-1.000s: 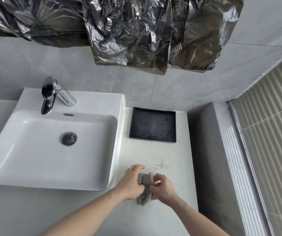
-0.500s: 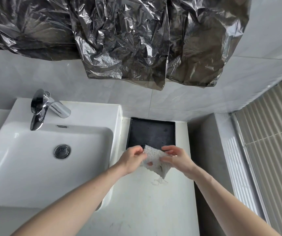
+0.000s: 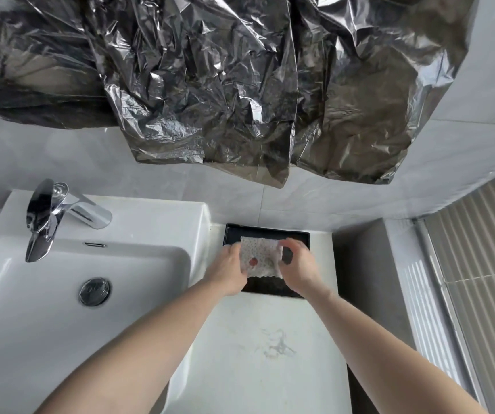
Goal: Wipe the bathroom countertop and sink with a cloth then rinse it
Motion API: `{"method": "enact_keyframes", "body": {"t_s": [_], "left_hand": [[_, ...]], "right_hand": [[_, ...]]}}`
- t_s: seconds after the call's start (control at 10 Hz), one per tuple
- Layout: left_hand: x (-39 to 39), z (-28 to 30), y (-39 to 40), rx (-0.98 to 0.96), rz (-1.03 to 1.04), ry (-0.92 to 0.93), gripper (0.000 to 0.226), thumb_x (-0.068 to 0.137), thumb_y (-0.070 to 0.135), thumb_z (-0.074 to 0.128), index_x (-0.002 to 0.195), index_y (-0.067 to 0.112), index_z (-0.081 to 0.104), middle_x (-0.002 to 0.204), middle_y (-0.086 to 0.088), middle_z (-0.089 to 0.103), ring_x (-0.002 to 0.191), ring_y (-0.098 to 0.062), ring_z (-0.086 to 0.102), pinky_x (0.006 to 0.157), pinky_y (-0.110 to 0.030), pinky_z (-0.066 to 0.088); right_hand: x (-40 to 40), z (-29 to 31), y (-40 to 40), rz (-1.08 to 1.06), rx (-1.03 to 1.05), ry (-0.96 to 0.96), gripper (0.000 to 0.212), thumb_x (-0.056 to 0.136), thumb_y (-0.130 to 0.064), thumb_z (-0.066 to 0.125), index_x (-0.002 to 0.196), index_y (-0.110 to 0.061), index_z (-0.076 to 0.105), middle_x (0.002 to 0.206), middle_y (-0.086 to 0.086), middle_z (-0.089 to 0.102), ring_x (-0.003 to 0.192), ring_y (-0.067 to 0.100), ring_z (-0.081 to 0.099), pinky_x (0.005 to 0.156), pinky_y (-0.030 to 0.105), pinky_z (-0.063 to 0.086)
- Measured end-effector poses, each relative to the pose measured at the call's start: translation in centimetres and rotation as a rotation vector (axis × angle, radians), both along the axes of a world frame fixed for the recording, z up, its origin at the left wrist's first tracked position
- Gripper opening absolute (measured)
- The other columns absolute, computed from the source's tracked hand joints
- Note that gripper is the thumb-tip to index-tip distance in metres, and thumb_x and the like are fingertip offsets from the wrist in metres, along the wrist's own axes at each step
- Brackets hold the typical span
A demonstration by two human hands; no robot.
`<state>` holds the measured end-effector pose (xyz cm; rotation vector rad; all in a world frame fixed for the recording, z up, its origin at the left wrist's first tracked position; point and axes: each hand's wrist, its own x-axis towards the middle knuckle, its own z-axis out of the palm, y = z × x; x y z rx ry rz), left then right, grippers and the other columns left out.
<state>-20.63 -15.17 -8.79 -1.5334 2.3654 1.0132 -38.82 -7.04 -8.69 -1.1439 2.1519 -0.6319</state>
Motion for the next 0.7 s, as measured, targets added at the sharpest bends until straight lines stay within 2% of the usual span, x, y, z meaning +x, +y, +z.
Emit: {"method": "enact_keyframes", "body": {"t_s": [0.1,0.2,0.3,0.4,0.5,0.6,0.7], "left_hand": [[0.2,-1.4,0.7,-0.106,-0.325,-0.053,0.062,0.087,0.013,0.054,0.146,0.019,0.035,0.149,0.004,0.027,0.126,-0.026,0.043,0.1,-0.041,0.048],[0.3,-2.3,1.4,-0.036,-0.42,-0.16,0.069,0.084,0.011,0.053,0.149,0.019,0.034,0.157,0.007,0.02,0.131,-0.025,0.038,0.103,-0.043,0.046],[0.6,-2.7,1.9,-0.063,-0.424,-0.178,0.081,0.081,0.009,0.054,0.155,0.019,0.022,0.16,0.007,0.013,0.135,-0.026,0.034,0.107,-0.043,0.045],[0.9,-2.8,2.0,-0.038,-0.449,-0.218,0.09,0.081,0.005,0.052,0.158,0.021,0.009,0.164,0.013,-0.003,0.145,-0.024,0.022,0.116,-0.042,0.035],[0.9,-1.8,2.4,-0.039,-0.44,-0.226,0.087,0.081,0.004,0.049,0.158,0.018,0.012,0.165,0.009,0.001,0.146,-0.024,0.021,0.118,-0.041,0.033],[1.2,0.1,3.0,-0.039,-0.428,-0.192,0.081,0.084,0.009,0.048,0.158,0.016,0.015,0.166,0.004,0.009,0.147,-0.025,0.022,0.118,-0.041,0.032],[3.0,2.8,4.9,-0.017,-0.374,-0.106,0.077,0.087,0.013,0.045,0.158,0.02,0.016,0.166,0.006,0.009,0.15,-0.023,0.018,0.121,-0.037,0.025]], "right_hand": [[1.2,-2.4,1.5,0.222,0.085,0.118,0.053,0.09,-0.007,0.058,0.142,-0.018,0.06,0.155,0.005,0.049,0.141,0.028,0.047,0.117,0.033,0.038],[2.2,-4.1,3.2,0.33,0.212,0.152,0.062,0.094,-0.013,0.055,0.155,-0.022,0.044,0.168,-0.001,0.026,0.154,0.024,0.025,0.126,0.033,0.024],[2.6,-4.7,3.9,0.357,0.266,0.18,0.067,0.097,-0.017,0.054,0.16,-0.025,0.033,0.172,-0.002,0.013,0.158,0.021,0.014,0.128,0.037,0.019],[2.6,-4.3,3.4,0.387,0.328,0.206,0.068,0.097,-0.018,0.051,0.161,-0.027,0.028,0.173,-0.003,0.007,0.159,0.021,0.011,0.128,0.04,0.018],[2.8,-3.2,2.9,0.384,0.394,0.176,0.068,0.095,-0.016,0.05,0.16,-0.027,0.031,0.173,-0.004,0.007,0.158,0.022,0.013,0.127,0.044,0.021],[3.2,-1.8,2.8,0.368,0.369,0.131,0.068,0.093,-0.016,0.05,0.158,-0.025,0.036,0.172,-0.004,0.01,0.157,0.023,0.019,0.126,0.041,0.025],[3.9,0.1,4.6,0.374,0.284,0.096,0.065,0.093,-0.015,0.05,0.157,-0.026,0.039,0.172,-0.01,0.009,0.155,0.02,0.025,0.122,0.034,0.031]]}}
